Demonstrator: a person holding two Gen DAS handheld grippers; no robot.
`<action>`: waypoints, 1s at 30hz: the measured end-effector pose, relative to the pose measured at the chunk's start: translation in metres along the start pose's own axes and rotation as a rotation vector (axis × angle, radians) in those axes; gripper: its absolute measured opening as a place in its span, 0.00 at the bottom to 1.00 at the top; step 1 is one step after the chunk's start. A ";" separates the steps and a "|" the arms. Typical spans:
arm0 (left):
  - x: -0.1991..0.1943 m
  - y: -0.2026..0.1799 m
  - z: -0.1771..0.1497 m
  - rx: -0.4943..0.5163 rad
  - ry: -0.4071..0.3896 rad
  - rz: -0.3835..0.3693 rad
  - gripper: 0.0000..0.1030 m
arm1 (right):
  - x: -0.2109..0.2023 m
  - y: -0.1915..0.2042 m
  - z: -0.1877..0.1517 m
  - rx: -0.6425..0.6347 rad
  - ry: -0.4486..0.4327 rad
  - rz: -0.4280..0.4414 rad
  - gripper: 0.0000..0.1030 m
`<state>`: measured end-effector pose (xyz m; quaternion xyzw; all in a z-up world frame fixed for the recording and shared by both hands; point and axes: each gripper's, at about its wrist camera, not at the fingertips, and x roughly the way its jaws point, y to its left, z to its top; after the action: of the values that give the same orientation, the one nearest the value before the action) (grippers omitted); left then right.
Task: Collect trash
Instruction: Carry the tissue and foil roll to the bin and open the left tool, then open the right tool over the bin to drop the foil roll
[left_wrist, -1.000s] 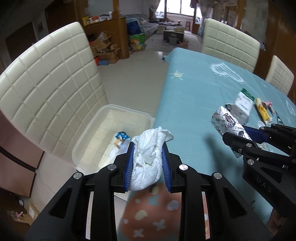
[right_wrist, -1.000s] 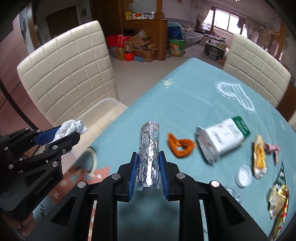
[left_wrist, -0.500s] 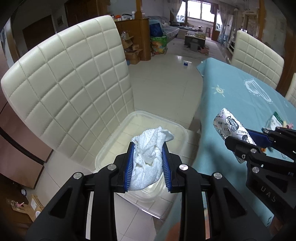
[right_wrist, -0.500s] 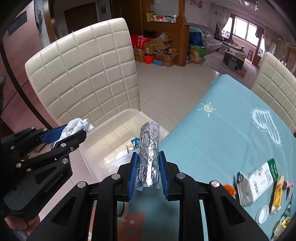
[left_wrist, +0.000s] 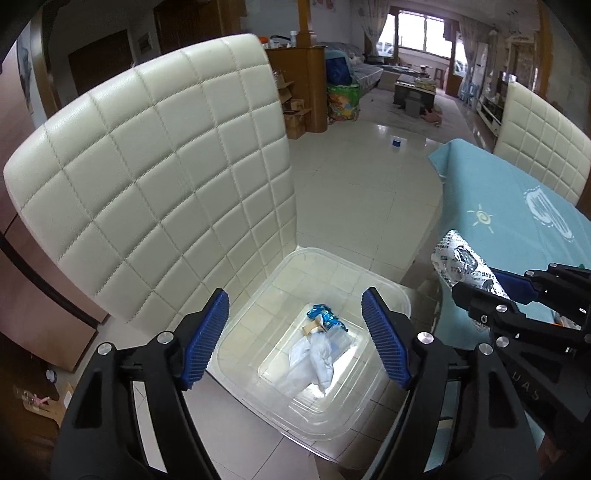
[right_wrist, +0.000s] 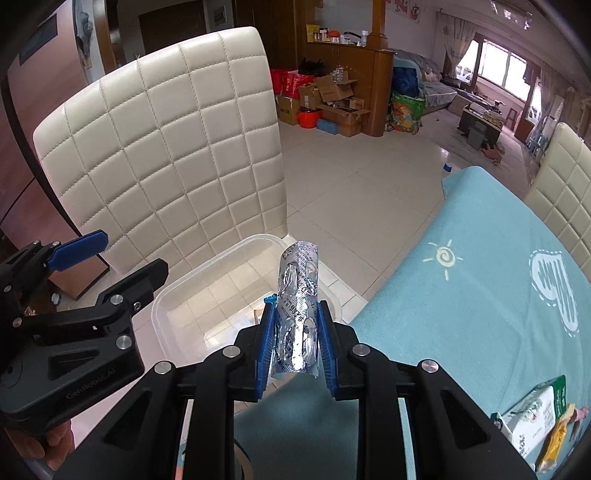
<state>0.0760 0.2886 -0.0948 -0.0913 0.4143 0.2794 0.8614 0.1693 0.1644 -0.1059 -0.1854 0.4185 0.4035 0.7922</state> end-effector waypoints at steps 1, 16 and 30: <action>0.003 0.004 -0.002 -0.011 0.008 0.009 0.72 | 0.004 0.001 0.001 -0.004 0.004 0.004 0.22; 0.016 0.037 -0.021 -0.081 0.060 0.077 0.73 | 0.026 0.033 0.012 -0.087 0.009 0.045 0.28; 0.002 0.053 -0.026 -0.133 0.054 0.111 0.78 | 0.014 0.031 0.007 -0.064 0.020 0.019 0.64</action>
<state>0.0304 0.3237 -0.1089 -0.1325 0.4226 0.3511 0.8250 0.1524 0.1945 -0.1120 -0.2109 0.4151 0.4224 0.7777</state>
